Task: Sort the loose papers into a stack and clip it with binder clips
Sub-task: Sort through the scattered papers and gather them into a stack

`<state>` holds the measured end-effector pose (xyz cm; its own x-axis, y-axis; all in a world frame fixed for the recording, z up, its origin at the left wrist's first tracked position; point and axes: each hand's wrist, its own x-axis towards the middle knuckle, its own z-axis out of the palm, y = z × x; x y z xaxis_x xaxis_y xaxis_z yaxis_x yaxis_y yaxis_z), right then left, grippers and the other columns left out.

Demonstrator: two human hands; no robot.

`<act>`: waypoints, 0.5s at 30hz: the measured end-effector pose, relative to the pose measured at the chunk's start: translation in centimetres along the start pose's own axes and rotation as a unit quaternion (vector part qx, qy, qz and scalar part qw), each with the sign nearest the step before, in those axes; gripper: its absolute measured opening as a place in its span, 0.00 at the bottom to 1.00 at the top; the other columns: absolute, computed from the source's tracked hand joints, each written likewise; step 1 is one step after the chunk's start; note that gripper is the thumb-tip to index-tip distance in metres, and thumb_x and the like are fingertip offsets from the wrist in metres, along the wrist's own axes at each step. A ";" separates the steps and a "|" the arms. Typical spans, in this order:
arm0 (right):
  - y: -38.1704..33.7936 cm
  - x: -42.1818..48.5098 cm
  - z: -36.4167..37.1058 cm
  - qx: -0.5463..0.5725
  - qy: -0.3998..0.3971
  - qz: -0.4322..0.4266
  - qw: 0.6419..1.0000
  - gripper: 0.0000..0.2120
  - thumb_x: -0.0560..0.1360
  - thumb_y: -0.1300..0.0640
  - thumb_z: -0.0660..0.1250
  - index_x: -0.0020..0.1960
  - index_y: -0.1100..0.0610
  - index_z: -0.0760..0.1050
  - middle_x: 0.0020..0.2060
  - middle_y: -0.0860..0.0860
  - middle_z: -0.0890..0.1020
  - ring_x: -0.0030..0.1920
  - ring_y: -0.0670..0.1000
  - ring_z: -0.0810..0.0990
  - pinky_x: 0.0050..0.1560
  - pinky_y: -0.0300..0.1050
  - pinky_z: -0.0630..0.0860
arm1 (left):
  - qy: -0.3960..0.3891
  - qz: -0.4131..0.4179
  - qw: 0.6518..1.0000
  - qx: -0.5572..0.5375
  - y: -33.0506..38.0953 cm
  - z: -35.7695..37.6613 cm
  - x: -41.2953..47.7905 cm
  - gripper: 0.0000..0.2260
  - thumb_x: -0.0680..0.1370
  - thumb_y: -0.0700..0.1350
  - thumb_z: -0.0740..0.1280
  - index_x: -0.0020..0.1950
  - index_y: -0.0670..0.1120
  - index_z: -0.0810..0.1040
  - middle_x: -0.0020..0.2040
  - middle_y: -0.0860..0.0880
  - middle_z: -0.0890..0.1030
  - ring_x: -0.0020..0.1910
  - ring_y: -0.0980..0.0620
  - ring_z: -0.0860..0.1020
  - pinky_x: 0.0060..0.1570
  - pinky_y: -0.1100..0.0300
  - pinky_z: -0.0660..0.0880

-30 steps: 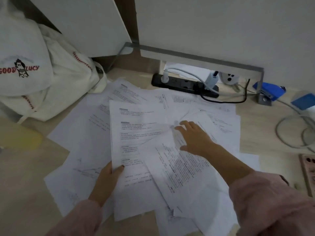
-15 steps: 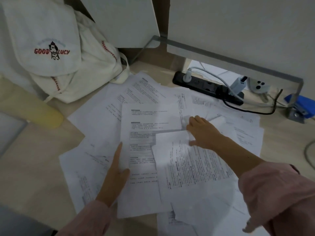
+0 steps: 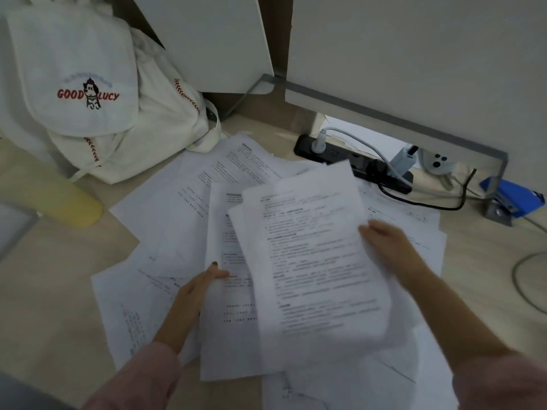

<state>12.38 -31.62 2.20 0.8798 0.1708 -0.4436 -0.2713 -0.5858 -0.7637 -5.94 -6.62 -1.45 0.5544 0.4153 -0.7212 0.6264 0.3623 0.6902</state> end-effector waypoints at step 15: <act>6.8 -5.6 5.4 0.101 0.129 0.130 0.978 0.13 0.78 0.59 0.57 0.35 0.57 0.67 0.30 0.53 0.68 0.32 0.51 0.65 0.35 0.43 0.60 | 0.011 0.079 0.994 0.074 -0.7 -1.6 1.6 0.13 0.79 0.45 0.62 0.45 0.35 0.76 0.42 0.41 0.79 0.42 0.46 0.76 0.46 0.52 0.72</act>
<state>3.56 -32.28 -3.00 0.8330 -0.1838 -0.5218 -0.5474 -0.4103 -0.7294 -6.33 -4.91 -2.97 0.6415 0.4764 -0.6013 0.6070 0.1641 0.7776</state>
